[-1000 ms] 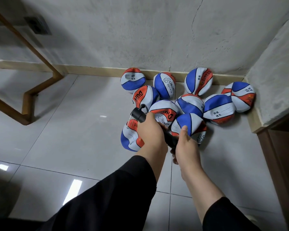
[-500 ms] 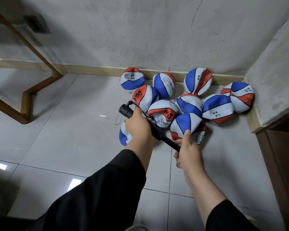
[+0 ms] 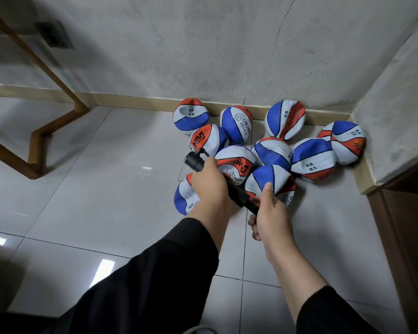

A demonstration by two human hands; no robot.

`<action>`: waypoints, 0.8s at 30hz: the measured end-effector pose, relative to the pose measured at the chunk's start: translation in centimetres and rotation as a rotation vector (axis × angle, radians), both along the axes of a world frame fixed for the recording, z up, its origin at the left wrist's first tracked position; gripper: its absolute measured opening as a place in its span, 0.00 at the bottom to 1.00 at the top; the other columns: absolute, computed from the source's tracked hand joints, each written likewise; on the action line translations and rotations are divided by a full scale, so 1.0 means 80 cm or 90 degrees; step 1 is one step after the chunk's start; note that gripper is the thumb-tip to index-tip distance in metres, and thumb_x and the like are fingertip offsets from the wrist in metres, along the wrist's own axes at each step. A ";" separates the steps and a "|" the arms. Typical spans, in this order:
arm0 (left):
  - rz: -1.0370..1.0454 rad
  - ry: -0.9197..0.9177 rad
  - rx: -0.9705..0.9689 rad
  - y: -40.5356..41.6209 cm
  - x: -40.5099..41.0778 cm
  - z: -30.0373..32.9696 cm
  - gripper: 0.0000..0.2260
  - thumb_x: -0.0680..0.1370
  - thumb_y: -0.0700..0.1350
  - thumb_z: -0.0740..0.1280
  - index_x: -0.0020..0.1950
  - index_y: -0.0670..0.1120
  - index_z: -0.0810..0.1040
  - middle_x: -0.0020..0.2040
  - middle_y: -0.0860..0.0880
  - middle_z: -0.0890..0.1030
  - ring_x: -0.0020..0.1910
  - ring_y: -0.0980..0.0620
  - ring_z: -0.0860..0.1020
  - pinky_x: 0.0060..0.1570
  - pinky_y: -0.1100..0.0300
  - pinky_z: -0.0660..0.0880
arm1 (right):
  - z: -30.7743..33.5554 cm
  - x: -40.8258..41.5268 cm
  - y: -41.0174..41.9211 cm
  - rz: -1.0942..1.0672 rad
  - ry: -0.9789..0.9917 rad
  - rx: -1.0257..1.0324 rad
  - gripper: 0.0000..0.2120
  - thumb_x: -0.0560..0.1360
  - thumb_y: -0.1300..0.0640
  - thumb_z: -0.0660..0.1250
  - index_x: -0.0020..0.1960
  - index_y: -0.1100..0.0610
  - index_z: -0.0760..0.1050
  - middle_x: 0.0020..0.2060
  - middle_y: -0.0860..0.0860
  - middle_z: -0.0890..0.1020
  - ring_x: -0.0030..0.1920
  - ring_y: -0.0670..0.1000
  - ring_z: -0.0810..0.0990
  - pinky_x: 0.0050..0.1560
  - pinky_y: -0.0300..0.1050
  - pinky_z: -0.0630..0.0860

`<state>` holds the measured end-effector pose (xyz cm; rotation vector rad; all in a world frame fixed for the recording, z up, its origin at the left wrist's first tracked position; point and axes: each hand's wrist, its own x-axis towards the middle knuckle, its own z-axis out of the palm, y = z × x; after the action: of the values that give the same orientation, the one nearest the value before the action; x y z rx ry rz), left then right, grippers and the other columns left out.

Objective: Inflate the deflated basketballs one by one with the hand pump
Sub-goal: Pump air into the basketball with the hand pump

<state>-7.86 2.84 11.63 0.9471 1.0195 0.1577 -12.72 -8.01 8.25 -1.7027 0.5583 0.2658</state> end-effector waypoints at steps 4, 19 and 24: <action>0.012 0.014 0.033 0.022 0.011 0.003 0.10 0.77 0.49 0.66 0.46 0.42 0.77 0.35 0.44 0.76 0.29 0.46 0.73 0.32 0.60 0.72 | -0.008 -0.007 -0.017 -0.020 0.034 0.016 0.29 0.84 0.36 0.50 0.52 0.57 0.80 0.26 0.56 0.76 0.22 0.52 0.69 0.23 0.40 0.65; -0.014 -0.005 0.025 -0.018 -0.009 -0.008 0.09 0.78 0.45 0.63 0.40 0.43 0.73 0.26 0.49 0.74 0.22 0.52 0.70 0.28 0.62 0.69 | 0.001 0.005 0.007 0.038 -0.009 -0.047 0.30 0.84 0.37 0.48 0.42 0.57 0.77 0.31 0.58 0.80 0.30 0.58 0.76 0.31 0.49 0.75; 0.010 0.005 0.010 -0.005 0.002 0.002 0.10 0.77 0.48 0.67 0.48 0.40 0.78 0.33 0.46 0.77 0.24 0.51 0.74 0.24 0.65 0.71 | -0.001 0.005 0.000 0.015 0.001 0.000 0.30 0.84 0.36 0.50 0.50 0.57 0.81 0.26 0.55 0.77 0.24 0.54 0.71 0.25 0.40 0.67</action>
<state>-7.71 2.43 11.81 0.9550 1.0344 0.1751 -12.31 -8.04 8.15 -1.7099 0.5391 0.2846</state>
